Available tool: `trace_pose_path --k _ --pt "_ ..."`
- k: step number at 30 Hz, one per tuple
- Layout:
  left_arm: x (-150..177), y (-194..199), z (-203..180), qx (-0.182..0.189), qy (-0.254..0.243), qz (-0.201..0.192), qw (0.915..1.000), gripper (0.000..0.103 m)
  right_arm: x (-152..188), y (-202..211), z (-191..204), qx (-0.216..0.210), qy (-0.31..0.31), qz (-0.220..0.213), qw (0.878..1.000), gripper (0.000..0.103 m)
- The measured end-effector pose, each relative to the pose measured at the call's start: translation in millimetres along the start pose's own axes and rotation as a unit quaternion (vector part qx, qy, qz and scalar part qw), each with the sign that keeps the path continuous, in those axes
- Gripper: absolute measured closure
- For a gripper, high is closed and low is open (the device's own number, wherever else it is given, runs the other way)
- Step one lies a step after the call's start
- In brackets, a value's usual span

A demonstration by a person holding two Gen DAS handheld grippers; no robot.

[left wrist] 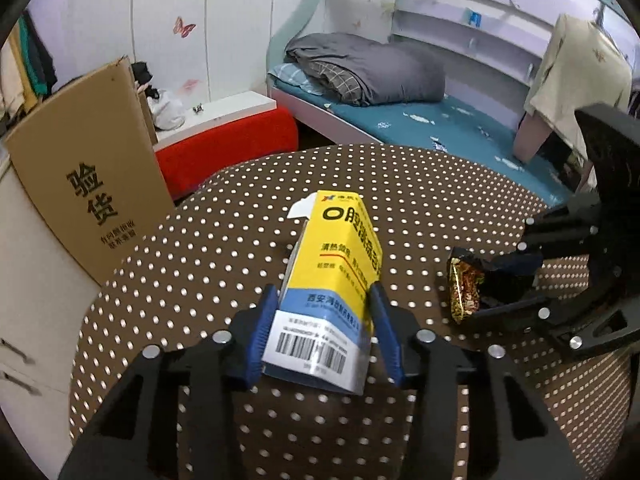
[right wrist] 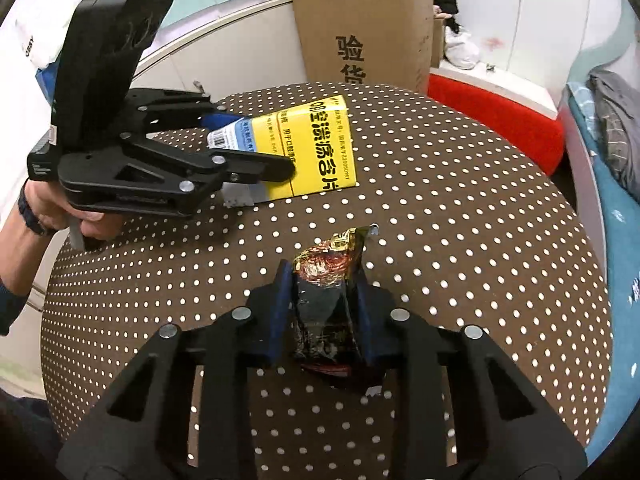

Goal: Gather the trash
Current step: 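Grasp the yellow-white box with the left tool while the right tool grasps the snack wrapper, then carry the box and snack wrapper to the trash bin and release both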

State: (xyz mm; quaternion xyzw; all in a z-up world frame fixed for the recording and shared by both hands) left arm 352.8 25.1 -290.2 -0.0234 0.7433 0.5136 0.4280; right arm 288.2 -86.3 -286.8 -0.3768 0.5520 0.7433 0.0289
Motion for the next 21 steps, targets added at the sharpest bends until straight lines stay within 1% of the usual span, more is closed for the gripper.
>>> trace_pose_path --k 4,9,11,17,21 --pt "5.3 8.3 -8.7 0.004 0.014 -0.010 0.9998 0.060 13.4 13.3 -8.0 0.011 -0.016 -0.003 1.000 0.076" --pt "6.2 21.0 -30.0 0.006 0.018 -0.022 0.9996 0.060 35.9 37.3 -20.0 0.014 -0.052 -0.013 0.998 0.077" --pt "5.4 26.7 -44.2 0.006 0.016 -0.029 0.9994 0.060 41.7 47.1 -28.2 0.018 -0.069 -0.021 0.997 0.077" --pt "-13.3 37.2 -82.7 0.018 0.006 -0.050 0.9986 0.060 64.3 93.4 -60.2 0.047 -0.123 -0.062 0.989 0.077" --pt "-28.0 37.6 -107.9 0.030 0.001 -0.057 0.9979 0.060 73.5 130.9 -87.9 0.070 -0.159 -0.097 0.980 0.077"
Point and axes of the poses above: each gripper's, at about its wrist camera, not at the fingertips, and y roughly against the way its jaws point, z to its left, x to its underside, the point moved 5 cm from there along -y, roughly the way its jaws point, and after that the axes turned 3 degrees about x, right-handed, at the moved point
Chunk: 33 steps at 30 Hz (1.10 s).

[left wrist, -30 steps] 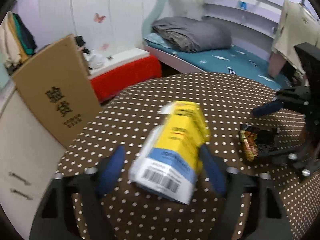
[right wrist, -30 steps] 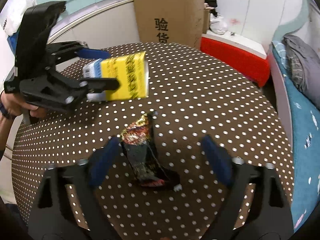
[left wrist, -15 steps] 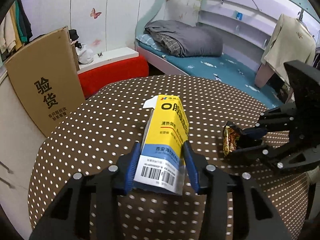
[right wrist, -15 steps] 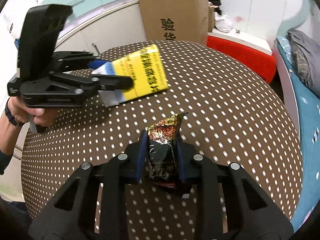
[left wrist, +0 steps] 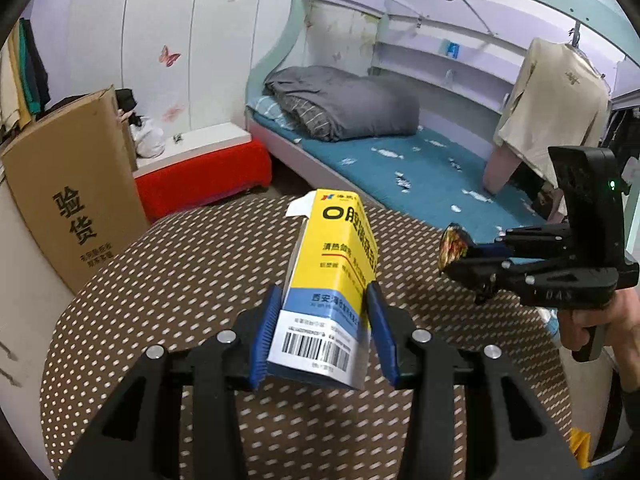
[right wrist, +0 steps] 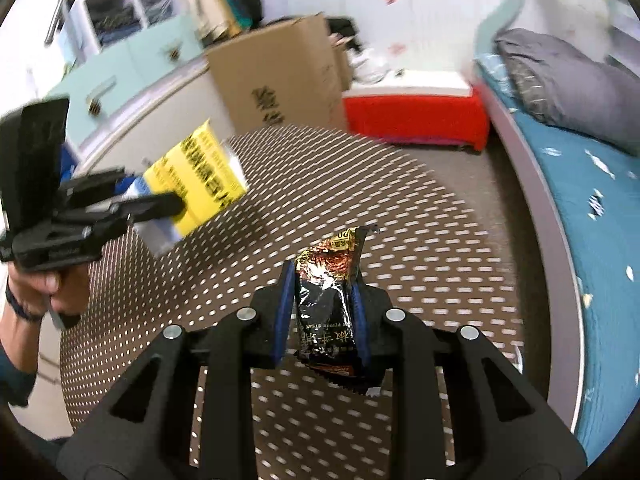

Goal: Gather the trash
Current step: 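Carry the box and snack wrapper to the trash bin and release both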

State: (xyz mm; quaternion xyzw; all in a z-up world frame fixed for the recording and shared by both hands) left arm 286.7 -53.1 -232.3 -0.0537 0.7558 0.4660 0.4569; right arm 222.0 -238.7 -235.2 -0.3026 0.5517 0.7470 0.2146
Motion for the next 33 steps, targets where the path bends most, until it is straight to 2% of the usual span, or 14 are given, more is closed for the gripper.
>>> trace_pose_path --k 9,21,28,33 --pt "-38.6 -14.1 -65.8 0.029 -0.018 -0.010 0.9994 0.060 -12.7 64.1 -81.7 0.064 -0.062 -0.071 0.994 0.077" --pt "-80.4 -60.0 -167.9 0.081 -0.052 -0.003 0.9954 0.060 12.3 116.8 -199.2 0.135 -0.175 -0.106 0.970 0.077" --pt "-93.1 -101.6 -214.7 0.108 -0.057 0.021 0.9923 0.060 32.7 116.2 -244.8 0.147 -0.222 -0.100 0.959 0.077" --pt "-89.9 -149.1 -233.9 0.119 -0.032 0.068 0.9901 0.060 47.6 92.2 -272.5 0.144 -0.263 -0.081 0.951 0.077"
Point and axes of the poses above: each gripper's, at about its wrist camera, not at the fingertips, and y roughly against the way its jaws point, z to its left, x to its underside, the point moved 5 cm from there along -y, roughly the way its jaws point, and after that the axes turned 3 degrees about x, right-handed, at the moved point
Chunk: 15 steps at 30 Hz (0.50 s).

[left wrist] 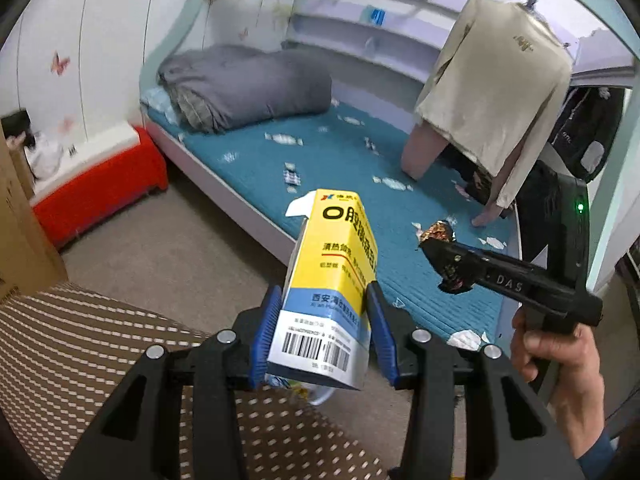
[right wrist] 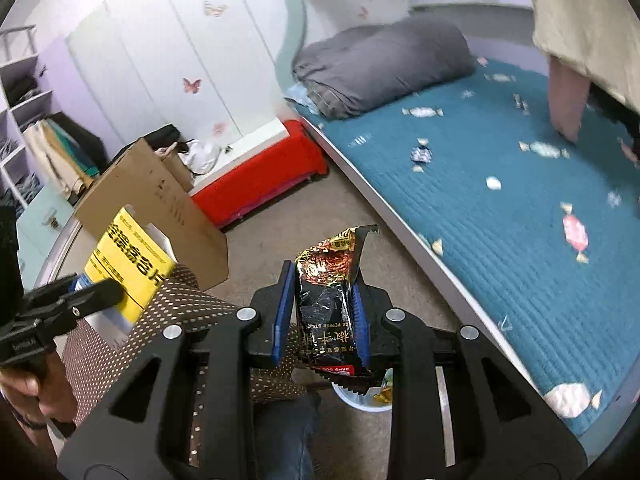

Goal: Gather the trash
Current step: 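Carry the box and snack wrapper to the trash bin and release both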

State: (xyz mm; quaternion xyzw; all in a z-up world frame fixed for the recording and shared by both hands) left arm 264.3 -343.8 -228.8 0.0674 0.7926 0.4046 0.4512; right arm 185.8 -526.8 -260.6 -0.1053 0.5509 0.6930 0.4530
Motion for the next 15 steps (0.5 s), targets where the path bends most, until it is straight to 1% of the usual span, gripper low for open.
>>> trace_pose_path --k 4,7,10,11,12,13,14,15 --pt "5.7 -37.4 0.7 -0.004 0.015 0.041 0.9990 0.060 9.6 -28.3 -19.4 0.004 -0.027 0.027 0.999 0.077" --pt "13.2 -67.2 -0.4 -0.016 0.015 0.075 0.9970 0.060 19.3 -50.2 -32.0 0.005 -0.047 0.052 0.998 0.077" --pt "15.5 -87.3 0.4 -0.022 0.011 0.097 0.9950 0.058 29.7 -71.9 -41.2 0.005 -0.064 0.075 0.995 0.077" --pt "16.4 -94.8 1.2 -0.023 0.010 0.106 0.9941 0.055 32.1 -76.1 -42.2 0.004 -0.068 0.079 0.995 0.076" --pt "16.5 -100.4 4.0 -0.027 0.011 0.112 0.9933 0.052 36.0 -83.2 -43.9 0.000 -0.074 0.086 0.994 0.074" --pt "17.5 -105.1 6.4 -0.031 0.010 0.117 0.9926 0.048 38.9 -89.4 -46.6 0.000 -0.081 0.089 0.993 0.074" --pt "17.7 -111.3 8.2 -0.039 0.010 0.124 0.9915 0.031 43.1 -97.0 -49.9 -0.002 -0.089 0.096 0.991 0.071" --pt "17.8 -111.6 12.9 -0.046 0.012 0.123 0.9912 0.017 46.3 -101.8 -51.8 -0.006 -0.095 0.100 0.990 0.050"
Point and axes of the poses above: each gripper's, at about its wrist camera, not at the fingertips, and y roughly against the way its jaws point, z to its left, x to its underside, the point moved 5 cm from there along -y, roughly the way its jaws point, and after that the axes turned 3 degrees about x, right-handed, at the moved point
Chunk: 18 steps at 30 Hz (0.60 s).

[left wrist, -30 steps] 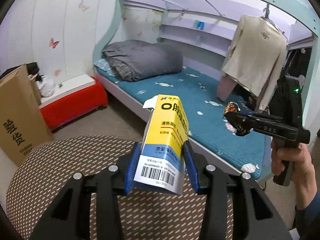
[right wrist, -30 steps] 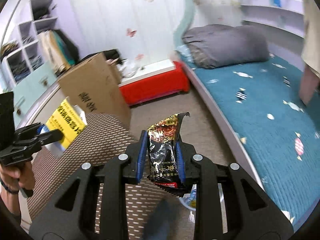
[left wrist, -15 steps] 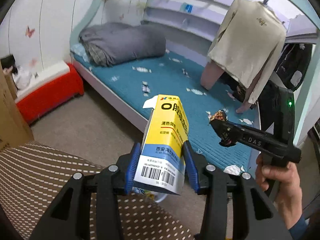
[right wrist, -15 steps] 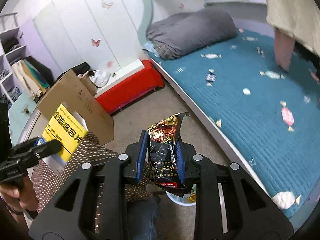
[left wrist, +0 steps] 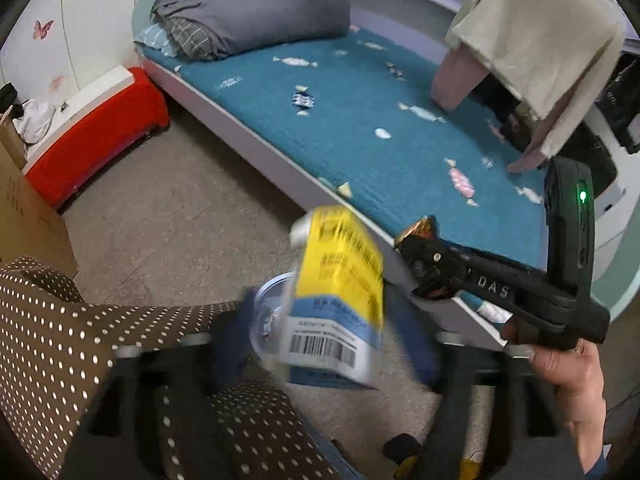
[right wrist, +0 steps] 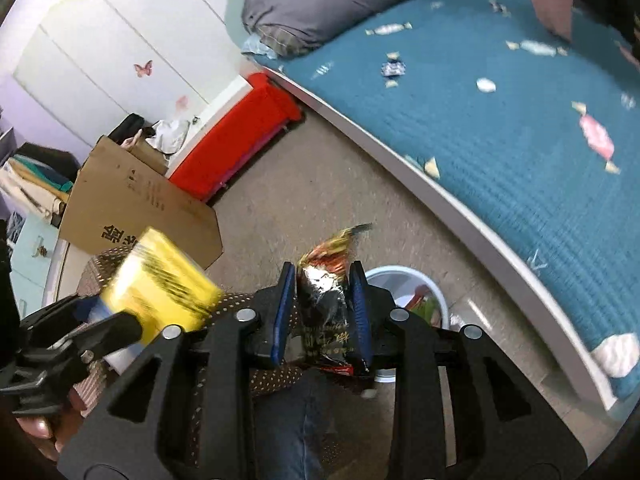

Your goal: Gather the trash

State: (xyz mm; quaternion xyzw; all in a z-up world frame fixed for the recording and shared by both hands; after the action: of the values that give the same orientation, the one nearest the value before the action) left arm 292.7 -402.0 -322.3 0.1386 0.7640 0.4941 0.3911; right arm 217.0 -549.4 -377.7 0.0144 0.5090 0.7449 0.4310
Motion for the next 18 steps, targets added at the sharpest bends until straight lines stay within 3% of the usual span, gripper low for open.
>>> trace_pose_path --k 1,3,6,11,18 --pt "-2.1 0.3 3.2 -0.009 0.003 -0.006 0.9999 0.015 2.7 -6.3 -2.6 -0.003 -0.007 0.005 1.000 0.034" --pt "-4.0 5.7 8.9 -0.024 0.007 -0.019 0.9995 0.014 9.5 -13.0 -5.8 0.003 -0.018 0.014 1.000 0.029" --pt "-0.5 20.5 14.2 -0.038 0.011 -0.036 0.9986 0.011 15.8 -9.3 -10.0 0.019 -0.033 0.007 0.999 0.006" --pt "6.9 61.2 21.5 -0.085 0.009 -0.078 0.9933 0.011 23.3 10.3 -4.4 0.049 -0.027 -0.010 0.998 0.006" --pt "24.5 134.4 17.2 -0.123 0.007 -0.149 0.9810 0.010 27.6 65.3 30.8 0.051 0.012 -0.046 0.998 0.006"
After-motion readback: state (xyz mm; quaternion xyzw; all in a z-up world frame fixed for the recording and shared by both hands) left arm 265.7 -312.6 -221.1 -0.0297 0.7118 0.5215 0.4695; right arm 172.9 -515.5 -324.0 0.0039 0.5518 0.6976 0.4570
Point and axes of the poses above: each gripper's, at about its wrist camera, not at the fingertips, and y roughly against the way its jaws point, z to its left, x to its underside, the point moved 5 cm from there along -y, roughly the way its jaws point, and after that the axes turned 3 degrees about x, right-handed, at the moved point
